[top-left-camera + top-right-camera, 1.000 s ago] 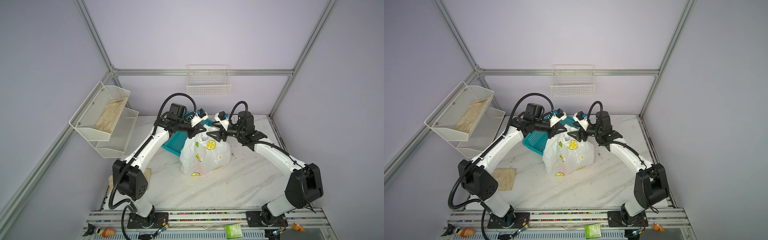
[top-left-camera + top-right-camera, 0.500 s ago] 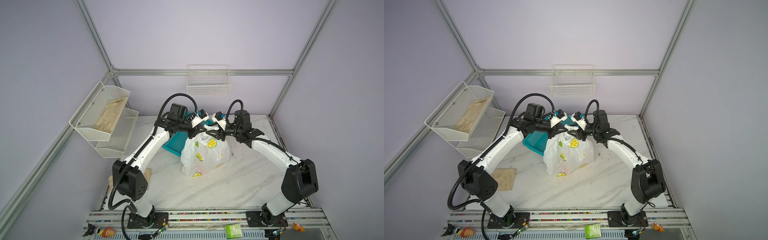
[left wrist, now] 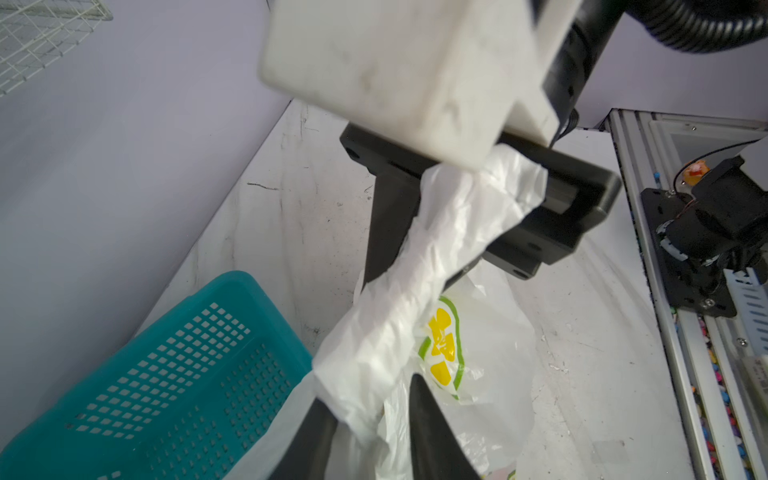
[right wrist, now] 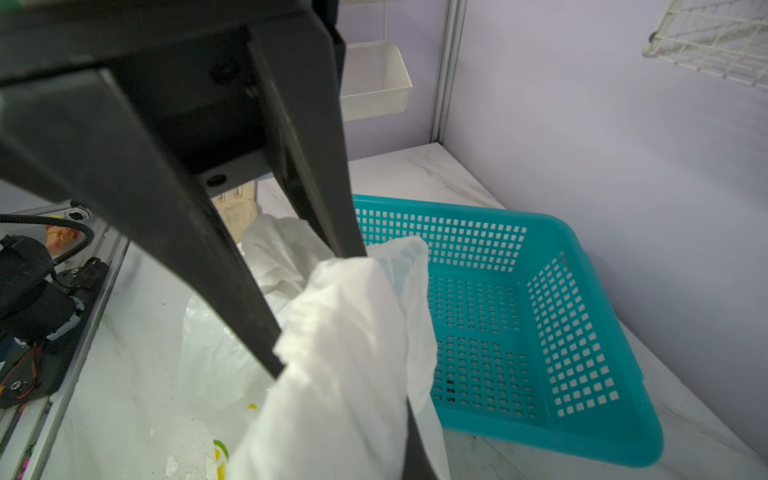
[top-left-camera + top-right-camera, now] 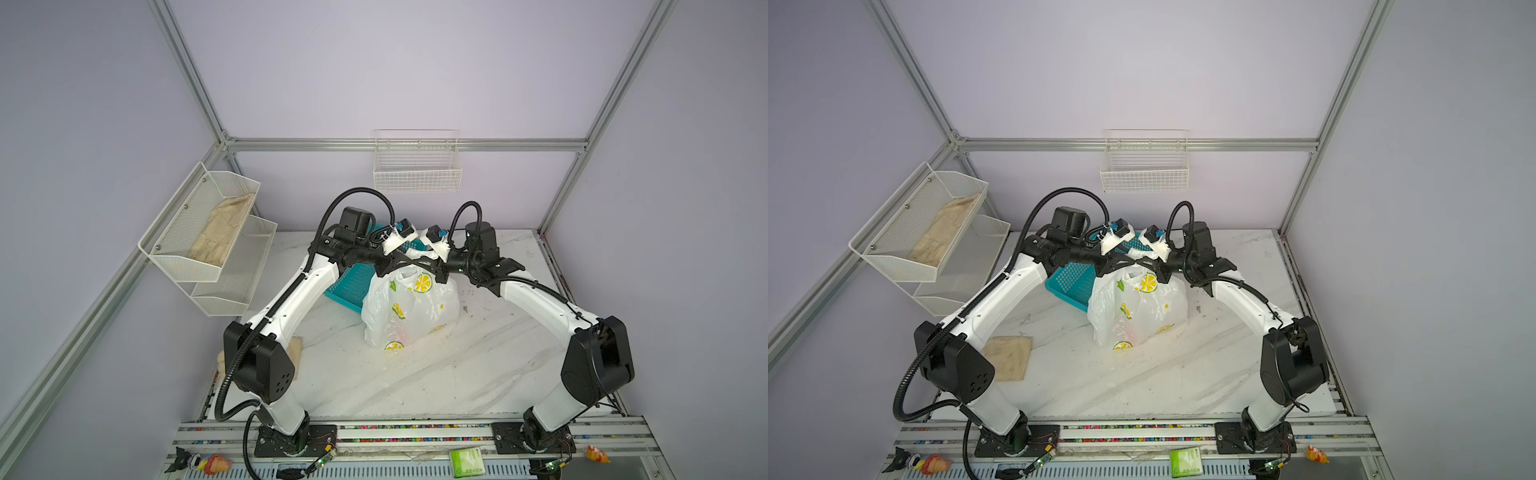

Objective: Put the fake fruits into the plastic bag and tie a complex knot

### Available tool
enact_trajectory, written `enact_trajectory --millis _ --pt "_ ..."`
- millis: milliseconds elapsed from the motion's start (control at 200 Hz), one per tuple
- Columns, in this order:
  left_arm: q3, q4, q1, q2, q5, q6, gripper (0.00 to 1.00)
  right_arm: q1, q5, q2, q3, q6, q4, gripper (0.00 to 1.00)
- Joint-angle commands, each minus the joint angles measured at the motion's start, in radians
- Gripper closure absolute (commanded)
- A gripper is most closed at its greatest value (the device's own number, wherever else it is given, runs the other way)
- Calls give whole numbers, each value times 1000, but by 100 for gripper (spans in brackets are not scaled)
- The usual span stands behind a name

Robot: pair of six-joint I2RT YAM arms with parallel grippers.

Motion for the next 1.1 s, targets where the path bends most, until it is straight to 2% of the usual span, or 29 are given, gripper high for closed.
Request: enact_trajectory --millis 0,90,230,540,765,935,1095 --pt "-89 38 -2 -86 -71 56 62 -2 -13 -37 -12 -5 29 100" --pt "-133 57 -2 -105 -97 91 56 -2 -17 -43 -14 8 34 100" --pt "-139 52 -3 -97 -111 123 57 -1 -23 -47 -14 19 35 100" --pt "-86 14 -6 -31 -100 157 75 -2 -20 -56 -5 26 35 99" --pt "-60 -14 -7 -18 -138 186 90 -1 -21 -59 9 13 15 98" --pt "-47 -29 -6 -26 -173 194 100 -1 39 -64 17 -24 -36 98" --pt "-27 -41 -6 -40 -183 169 100 0 103 -64 18 -48 -59 98"
